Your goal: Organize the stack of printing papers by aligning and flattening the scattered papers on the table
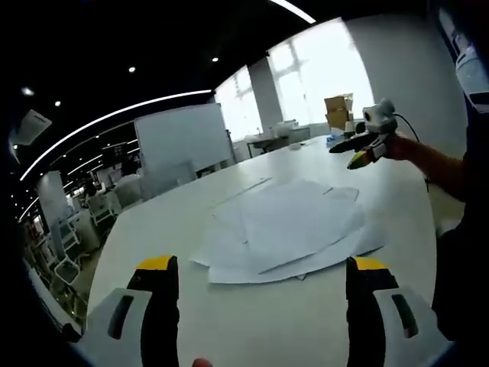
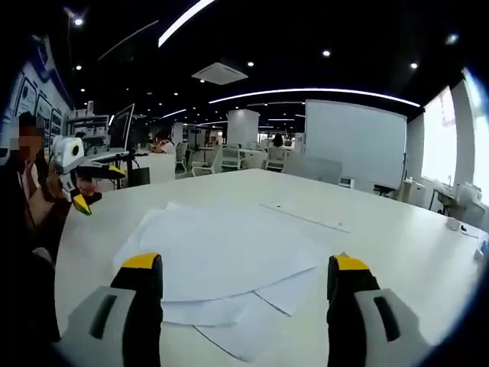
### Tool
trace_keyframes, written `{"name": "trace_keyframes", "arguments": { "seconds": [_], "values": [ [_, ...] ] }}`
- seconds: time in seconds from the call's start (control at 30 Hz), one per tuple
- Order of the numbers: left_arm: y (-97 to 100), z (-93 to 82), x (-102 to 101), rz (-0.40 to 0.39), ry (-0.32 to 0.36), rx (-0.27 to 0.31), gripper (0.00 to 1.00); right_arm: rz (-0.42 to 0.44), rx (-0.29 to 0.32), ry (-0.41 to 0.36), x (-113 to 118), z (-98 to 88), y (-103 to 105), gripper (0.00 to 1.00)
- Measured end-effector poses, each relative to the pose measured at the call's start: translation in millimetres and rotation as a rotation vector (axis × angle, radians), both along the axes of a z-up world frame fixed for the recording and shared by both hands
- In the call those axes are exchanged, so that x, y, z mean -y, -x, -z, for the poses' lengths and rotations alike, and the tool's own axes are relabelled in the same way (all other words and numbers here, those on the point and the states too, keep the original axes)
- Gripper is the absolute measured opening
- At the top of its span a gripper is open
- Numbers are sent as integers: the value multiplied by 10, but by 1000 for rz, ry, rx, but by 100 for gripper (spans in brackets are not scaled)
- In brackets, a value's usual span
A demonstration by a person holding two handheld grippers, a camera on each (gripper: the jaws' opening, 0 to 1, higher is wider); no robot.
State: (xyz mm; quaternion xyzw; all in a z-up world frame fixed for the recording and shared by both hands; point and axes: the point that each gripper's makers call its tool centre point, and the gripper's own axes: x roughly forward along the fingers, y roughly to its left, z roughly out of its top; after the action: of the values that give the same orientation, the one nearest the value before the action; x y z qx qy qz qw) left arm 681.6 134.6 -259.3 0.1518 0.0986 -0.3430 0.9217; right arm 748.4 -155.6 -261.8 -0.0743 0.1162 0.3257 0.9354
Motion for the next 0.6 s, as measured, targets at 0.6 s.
{"name": "trace_keyframes", "arguments": {
  "seconds": [0.6],
  "values": [
    [7,-40,24,5,0,11,93,3,-14,-16,-63,109,-185,83]
  ]
}}
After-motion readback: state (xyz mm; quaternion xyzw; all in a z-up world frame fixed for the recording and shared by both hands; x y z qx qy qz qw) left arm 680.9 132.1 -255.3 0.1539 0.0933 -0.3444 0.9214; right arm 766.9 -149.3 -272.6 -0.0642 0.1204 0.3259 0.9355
